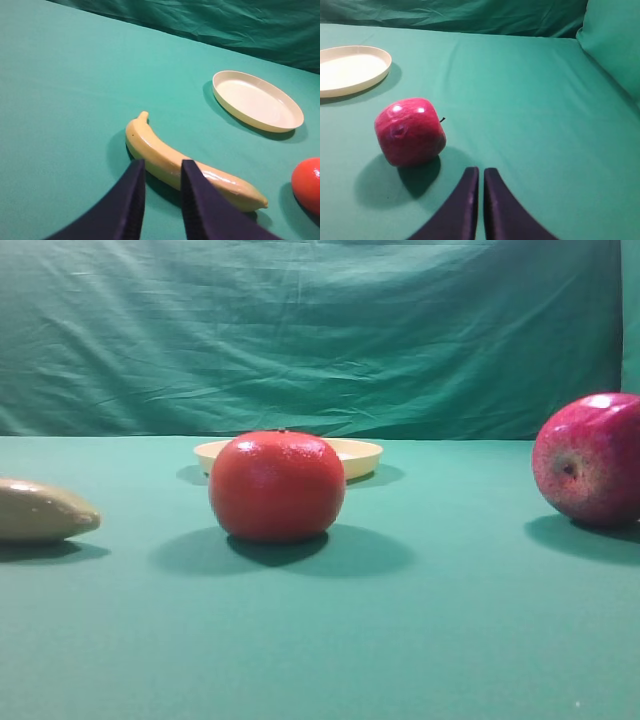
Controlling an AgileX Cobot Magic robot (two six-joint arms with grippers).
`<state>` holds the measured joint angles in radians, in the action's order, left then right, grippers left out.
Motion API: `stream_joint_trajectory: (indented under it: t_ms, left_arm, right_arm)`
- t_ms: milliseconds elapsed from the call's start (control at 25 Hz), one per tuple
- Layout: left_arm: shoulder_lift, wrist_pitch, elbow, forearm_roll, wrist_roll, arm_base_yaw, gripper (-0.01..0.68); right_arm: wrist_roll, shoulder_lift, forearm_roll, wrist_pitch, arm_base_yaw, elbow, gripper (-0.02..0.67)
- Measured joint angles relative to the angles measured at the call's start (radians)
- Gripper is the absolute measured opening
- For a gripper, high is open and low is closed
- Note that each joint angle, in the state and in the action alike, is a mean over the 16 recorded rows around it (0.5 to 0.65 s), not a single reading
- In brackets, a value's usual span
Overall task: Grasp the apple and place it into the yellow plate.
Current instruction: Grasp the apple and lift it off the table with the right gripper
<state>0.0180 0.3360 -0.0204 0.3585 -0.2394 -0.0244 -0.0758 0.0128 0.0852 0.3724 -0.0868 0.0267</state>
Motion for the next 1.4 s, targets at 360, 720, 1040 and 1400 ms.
stream_joint_trajectory:
  t_ms: [360,720,1040,1400]
  left_arm:
    - [0.000,0.000,0.000,0.000,0.000,0.000,0.157]
    - [0.000,0.000,0.000,0.000,0.000,0.000,0.157]
    - [0.000,0.000,0.000,0.000,0.000,0.000,0.157]
    - [0.000,0.000,0.000,0.000,0.000,0.000,0.157]
  right_arm:
    - [-0.026,0.000,0.116,-0.080,0.000,-0.009,0.000]
    - [-0.117,-0.041,0.266,-0.076,0.000,-0.136,0.000]
    - [-0.240,-0.264,0.279,0.143,0.000,-0.365,0.000]
    - [-0.383,-0.647,0.273,0.338,0.000,-0.577,0.000]
